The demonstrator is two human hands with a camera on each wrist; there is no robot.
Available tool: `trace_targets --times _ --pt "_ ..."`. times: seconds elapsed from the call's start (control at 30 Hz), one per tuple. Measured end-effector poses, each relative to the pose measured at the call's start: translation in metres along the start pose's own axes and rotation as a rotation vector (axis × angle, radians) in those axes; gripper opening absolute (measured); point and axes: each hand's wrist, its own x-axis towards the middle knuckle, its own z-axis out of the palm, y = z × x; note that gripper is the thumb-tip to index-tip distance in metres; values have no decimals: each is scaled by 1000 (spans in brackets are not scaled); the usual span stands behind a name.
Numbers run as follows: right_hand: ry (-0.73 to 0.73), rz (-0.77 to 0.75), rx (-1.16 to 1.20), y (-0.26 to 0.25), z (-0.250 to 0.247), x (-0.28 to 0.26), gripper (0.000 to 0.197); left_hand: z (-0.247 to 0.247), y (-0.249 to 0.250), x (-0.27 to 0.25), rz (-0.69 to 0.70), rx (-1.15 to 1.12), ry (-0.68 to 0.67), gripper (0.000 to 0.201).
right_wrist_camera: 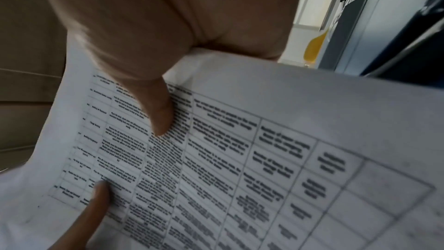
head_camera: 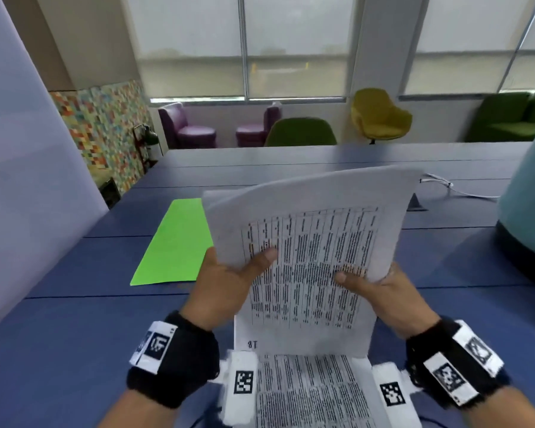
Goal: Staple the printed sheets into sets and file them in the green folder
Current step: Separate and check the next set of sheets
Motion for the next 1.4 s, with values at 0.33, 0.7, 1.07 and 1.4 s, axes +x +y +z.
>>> trace_targets --times 0.33,0.7,1.07,1.4 --pt "-161 196 -63 -14 -15 -2 23 -19 -1 33 -39 -73 219 26" --pt "-194 330 65 23 -2 -25 28 -11 -47 29 -44 -96 507 22" --pt "-248 482 108 48 0 -35 26 -15 -83 -18 -726 -414 36 45" --pt "-129 571 196 52 0 -25 42 2 -100 -39 -711 -326 9 30"
